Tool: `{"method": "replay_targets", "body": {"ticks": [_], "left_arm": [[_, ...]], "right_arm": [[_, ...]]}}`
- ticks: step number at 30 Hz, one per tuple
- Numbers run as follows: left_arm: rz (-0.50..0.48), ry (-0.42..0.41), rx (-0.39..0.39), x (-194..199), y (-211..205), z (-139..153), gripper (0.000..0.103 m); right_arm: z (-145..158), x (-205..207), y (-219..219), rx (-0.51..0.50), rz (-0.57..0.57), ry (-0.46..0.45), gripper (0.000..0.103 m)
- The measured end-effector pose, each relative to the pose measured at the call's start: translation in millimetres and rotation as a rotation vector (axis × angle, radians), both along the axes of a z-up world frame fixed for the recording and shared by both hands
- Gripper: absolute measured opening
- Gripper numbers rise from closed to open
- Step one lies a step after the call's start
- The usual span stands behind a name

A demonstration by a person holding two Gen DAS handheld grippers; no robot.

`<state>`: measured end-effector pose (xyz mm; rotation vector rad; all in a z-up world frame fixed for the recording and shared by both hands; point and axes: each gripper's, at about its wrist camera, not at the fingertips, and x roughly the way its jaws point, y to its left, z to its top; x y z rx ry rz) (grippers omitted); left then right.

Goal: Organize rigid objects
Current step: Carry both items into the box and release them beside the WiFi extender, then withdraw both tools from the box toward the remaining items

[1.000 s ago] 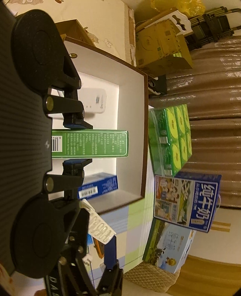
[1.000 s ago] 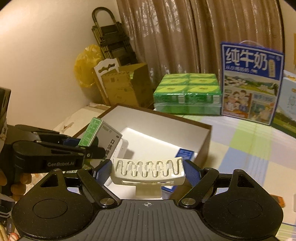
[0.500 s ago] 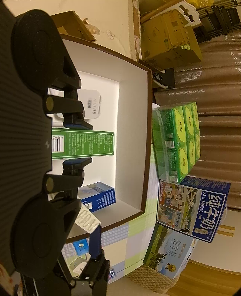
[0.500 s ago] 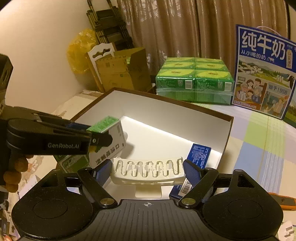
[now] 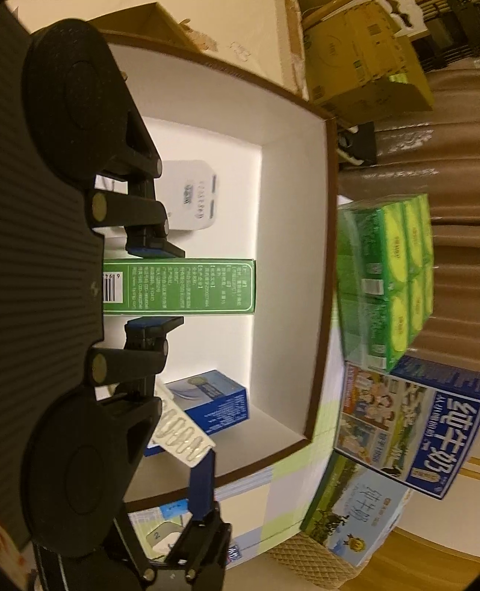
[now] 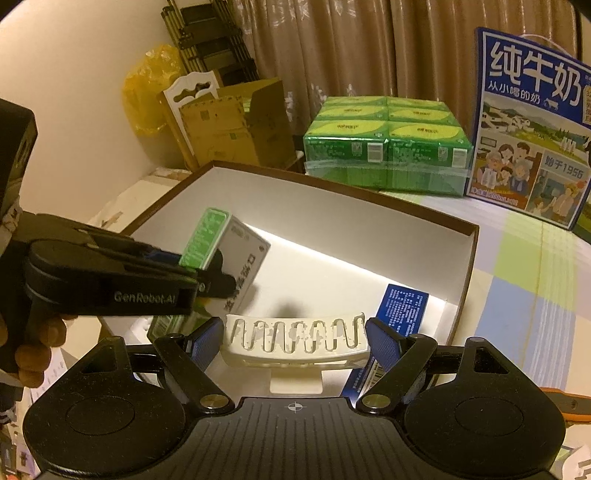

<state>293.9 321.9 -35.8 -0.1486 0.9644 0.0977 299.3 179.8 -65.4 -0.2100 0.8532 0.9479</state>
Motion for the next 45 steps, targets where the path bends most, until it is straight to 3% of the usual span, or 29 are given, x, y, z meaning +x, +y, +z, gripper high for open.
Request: {"method": "replay_targets", "body": {"ticks": [7, 10, 17, 45], "left_arm": [[-0.006, 0.029, -0.005, 1, 3, -8, 0.026], [-0.004, 0.038, -0.004, 0, 5, -6, 0.04], [0.012, 0.042, 0.013, -5, 11, -4, 0.044], [0.019, 0.025, 0.018, -32, -3, 10, 0.044]], "right_arm": [[-5, 4, 5, -0.014, 0.005, 0.01, 0.08], [-6, 4, 6, -0.017, 0.01, 0.014, 0.08], [-11, 3, 10, -0.023, 0.021, 0.021, 0.08], [6, -9, -11, 0.0, -0.036, 0.005, 0.082]]}}
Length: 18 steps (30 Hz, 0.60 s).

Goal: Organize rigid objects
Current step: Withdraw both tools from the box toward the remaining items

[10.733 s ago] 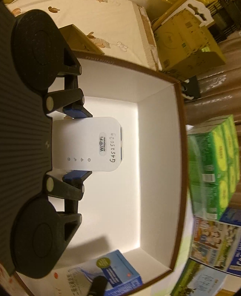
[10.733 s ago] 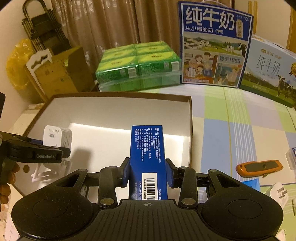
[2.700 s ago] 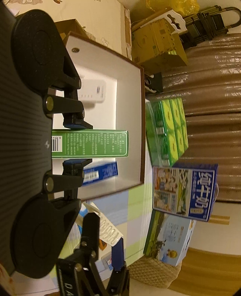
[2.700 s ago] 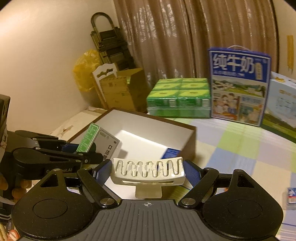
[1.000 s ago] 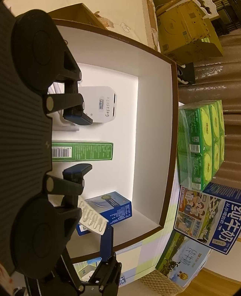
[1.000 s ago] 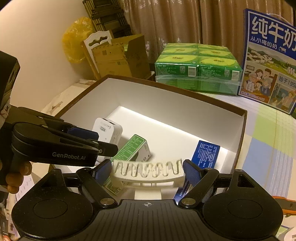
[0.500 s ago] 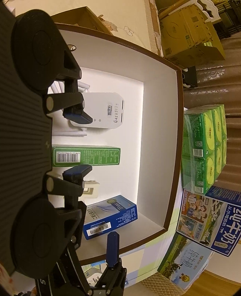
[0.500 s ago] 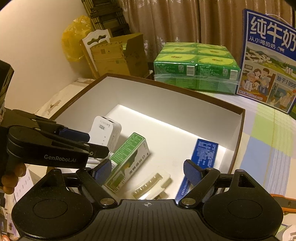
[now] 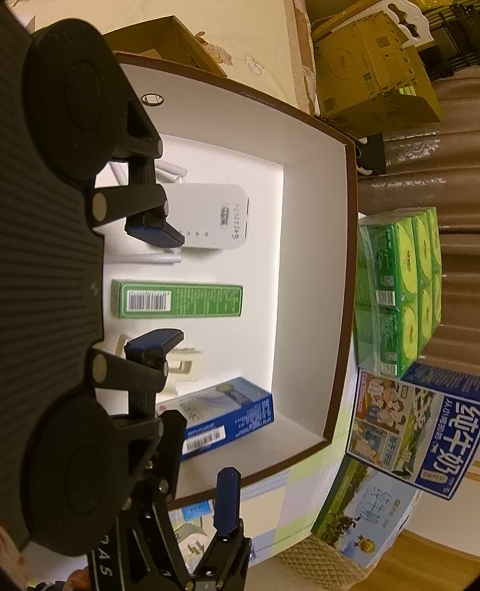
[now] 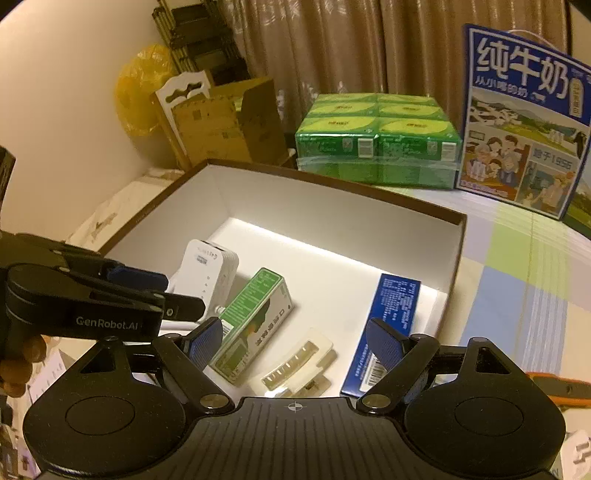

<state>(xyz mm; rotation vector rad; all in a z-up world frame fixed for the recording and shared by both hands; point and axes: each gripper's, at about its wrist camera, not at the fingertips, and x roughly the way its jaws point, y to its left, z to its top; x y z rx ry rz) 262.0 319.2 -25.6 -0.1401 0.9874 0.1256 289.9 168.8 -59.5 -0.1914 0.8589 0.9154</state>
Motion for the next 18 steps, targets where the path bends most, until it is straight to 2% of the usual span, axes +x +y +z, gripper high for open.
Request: {"method": "replay_targets", "body": {"ticks": [18], "left_arm": [[-0.098, -0.073, -0.035, -40, -63, 27, 0.044]], "right_arm": [[35, -33, -85, 0.101, -0.135, 0.002, 0.082]]}}
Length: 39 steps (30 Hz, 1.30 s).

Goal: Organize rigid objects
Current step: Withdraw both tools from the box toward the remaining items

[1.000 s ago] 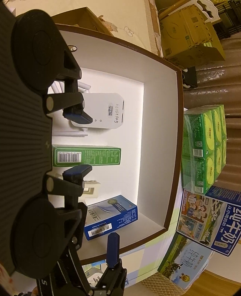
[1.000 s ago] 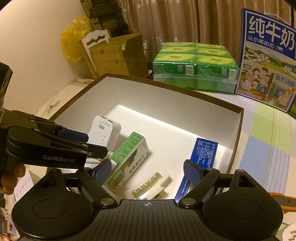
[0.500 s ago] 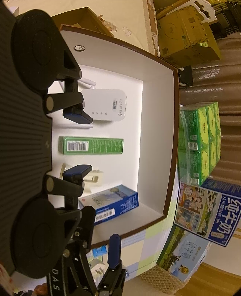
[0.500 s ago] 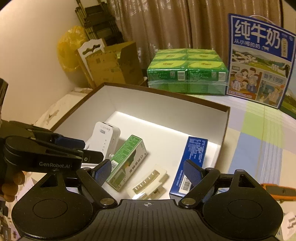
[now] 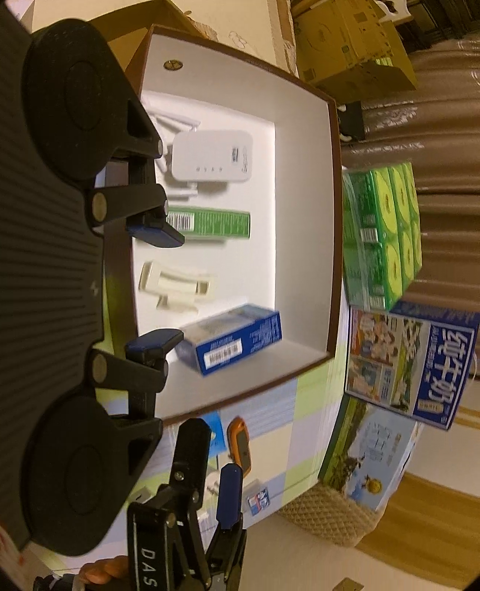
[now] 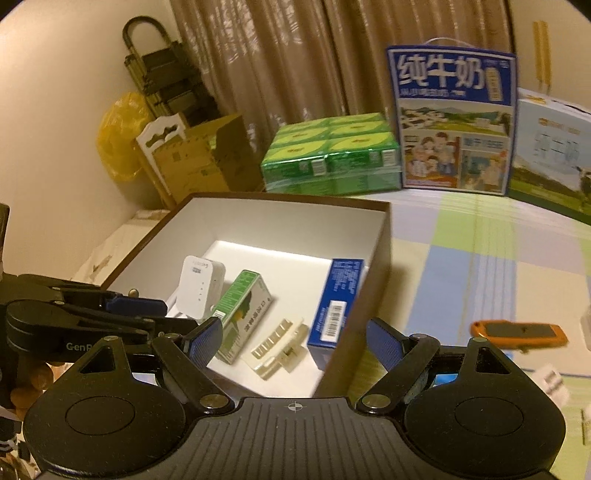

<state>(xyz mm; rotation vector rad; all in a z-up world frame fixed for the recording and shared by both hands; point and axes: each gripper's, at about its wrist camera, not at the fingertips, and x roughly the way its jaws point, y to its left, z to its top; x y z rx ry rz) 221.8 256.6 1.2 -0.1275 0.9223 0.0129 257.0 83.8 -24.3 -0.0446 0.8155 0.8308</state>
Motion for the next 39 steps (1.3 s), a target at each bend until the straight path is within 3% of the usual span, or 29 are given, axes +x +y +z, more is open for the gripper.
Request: {"method": "replay_targets", "body": {"ticks": [25, 39], "left_arm": [[-0.072, 0.019, -0.004, -28, -119, -3, 0.046], [-0.185, 0.059, 0.039, 12, -214, -43, 0.049]], "right_arm": [[6, -21, -128, 0.012, -0.059, 0.028, 0.082], [-15, 4, -249, -0.031, -0.281, 0.084, 0.082]]}}
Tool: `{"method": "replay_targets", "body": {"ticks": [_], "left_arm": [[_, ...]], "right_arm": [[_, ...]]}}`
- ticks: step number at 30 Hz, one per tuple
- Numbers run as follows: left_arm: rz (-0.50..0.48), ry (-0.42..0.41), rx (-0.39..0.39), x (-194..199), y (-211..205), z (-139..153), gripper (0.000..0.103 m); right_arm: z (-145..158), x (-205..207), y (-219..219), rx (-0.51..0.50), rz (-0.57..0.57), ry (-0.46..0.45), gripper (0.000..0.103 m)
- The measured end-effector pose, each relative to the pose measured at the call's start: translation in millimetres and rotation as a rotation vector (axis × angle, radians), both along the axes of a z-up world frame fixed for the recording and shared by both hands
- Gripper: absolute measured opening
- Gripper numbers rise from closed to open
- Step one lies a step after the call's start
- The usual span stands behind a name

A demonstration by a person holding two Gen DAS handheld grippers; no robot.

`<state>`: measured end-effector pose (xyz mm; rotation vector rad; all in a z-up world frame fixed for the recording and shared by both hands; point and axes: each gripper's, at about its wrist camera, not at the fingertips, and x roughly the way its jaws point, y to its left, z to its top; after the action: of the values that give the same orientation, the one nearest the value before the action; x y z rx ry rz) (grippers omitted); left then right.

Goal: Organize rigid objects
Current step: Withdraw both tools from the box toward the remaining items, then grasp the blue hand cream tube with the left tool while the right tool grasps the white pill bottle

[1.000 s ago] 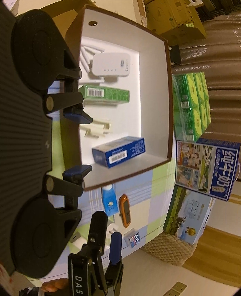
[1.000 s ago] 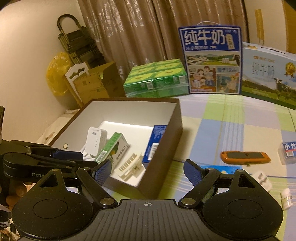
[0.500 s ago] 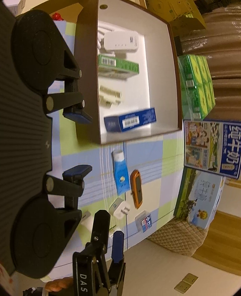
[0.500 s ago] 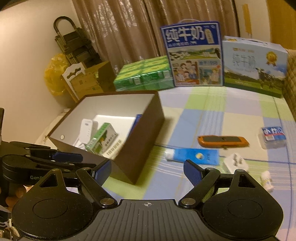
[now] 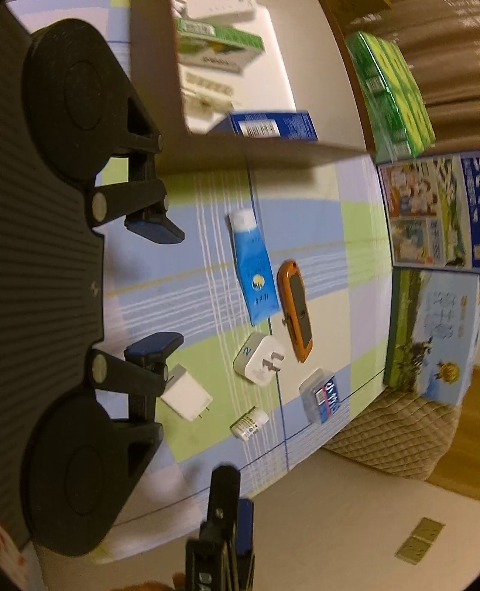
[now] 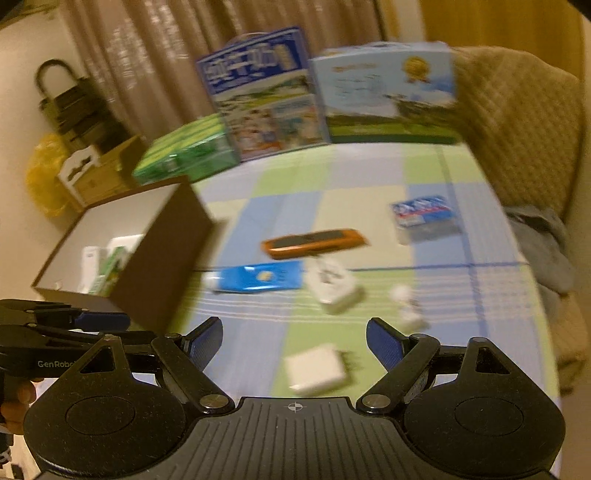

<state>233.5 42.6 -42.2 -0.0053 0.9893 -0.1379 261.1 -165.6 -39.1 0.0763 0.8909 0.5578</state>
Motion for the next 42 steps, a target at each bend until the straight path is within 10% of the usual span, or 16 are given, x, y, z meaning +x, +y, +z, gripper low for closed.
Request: {"method": "replay_targets", "body": {"ticks": [26, 37, 42], "left_arm": [[-0.143, 0.159, 0.259, 160, -8, -88, 0.056], [-0.182, 0.228, 0.187, 144, -16, -93, 0.058], [-0.114, 0.296, 0.041, 124, -20, -94, 0.04]], "right_arm": [[-43, 63, -118, -0.025, -0.264, 0.133, 0.082], [-53, 81, -112, -0.018, -0.251, 0.162, 0.082], [-59, 84, -106, -0.013, -0.226, 0.174, 0.082]]}}
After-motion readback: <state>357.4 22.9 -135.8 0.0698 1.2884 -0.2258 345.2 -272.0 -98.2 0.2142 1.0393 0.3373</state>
